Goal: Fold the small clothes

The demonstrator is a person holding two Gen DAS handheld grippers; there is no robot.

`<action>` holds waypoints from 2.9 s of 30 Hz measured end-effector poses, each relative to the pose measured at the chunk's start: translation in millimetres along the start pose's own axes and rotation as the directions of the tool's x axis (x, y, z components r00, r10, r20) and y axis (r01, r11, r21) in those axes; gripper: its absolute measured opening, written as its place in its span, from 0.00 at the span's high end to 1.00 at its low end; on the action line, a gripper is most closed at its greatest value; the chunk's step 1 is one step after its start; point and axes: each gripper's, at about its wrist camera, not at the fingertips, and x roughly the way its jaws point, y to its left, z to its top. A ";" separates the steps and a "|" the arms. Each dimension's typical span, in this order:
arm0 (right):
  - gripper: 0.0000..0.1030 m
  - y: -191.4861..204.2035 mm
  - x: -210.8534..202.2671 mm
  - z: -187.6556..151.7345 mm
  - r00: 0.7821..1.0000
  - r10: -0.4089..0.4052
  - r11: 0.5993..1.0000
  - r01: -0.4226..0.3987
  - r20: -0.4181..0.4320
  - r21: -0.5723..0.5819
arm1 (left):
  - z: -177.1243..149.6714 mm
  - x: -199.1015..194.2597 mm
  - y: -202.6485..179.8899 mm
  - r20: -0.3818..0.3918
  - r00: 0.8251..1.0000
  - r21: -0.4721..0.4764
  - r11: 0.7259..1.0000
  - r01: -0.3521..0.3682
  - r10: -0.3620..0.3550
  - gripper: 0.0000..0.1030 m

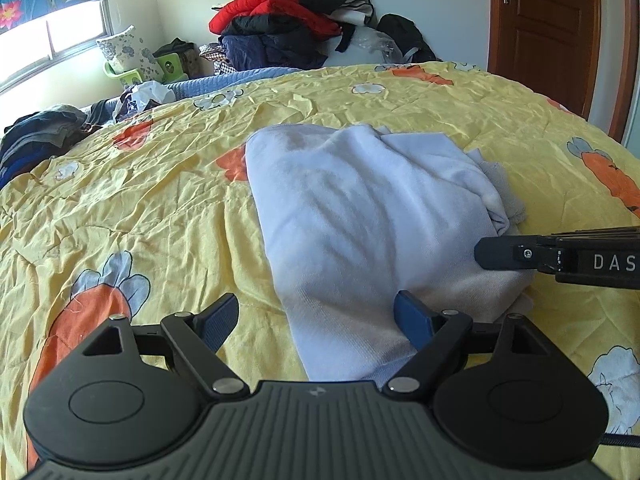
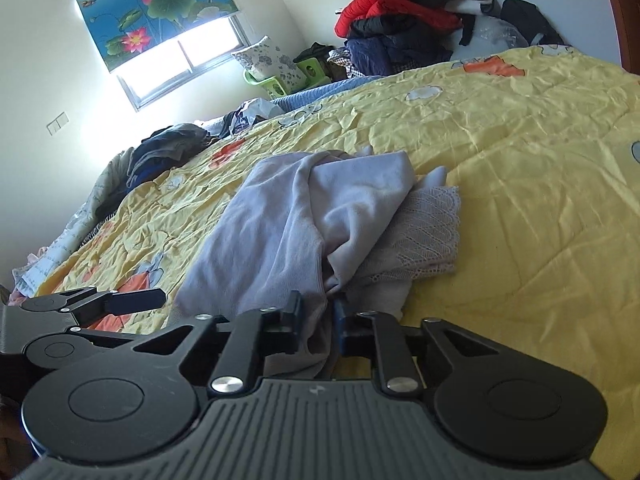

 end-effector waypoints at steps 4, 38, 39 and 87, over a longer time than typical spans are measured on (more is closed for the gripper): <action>0.89 -7.8 -1.1 -3.2 1.000 0.023 0.999 -0.023 -0.002 0.048 | -2.2 -3.0 0.2 0.002 1.000 0.000 1.000 -0.004 0.004 0.17; 0.42 -24.3 3.3 -5.4 0.994 0.106 0.978 -0.105 0.005 0.178 | 6.7 38.4 103.7 0.009 0.923 -0.528 0.782 0.332 -0.385 0.16; 0.42 -26.4 7.1 -4.0 0.994 0.111 0.975 -0.112 0.015 0.193 | 8.5 42.7 105.2 0.011 0.917 -0.537 0.771 0.341 -0.399 0.16; 0.55 44.9 64.5 4.9 0.980 0.191 0.963 -0.178 -0.048 0.201 | -4.0 16.2 180.8 0.067 0.978 -0.501 0.841 0.205 -0.198 0.70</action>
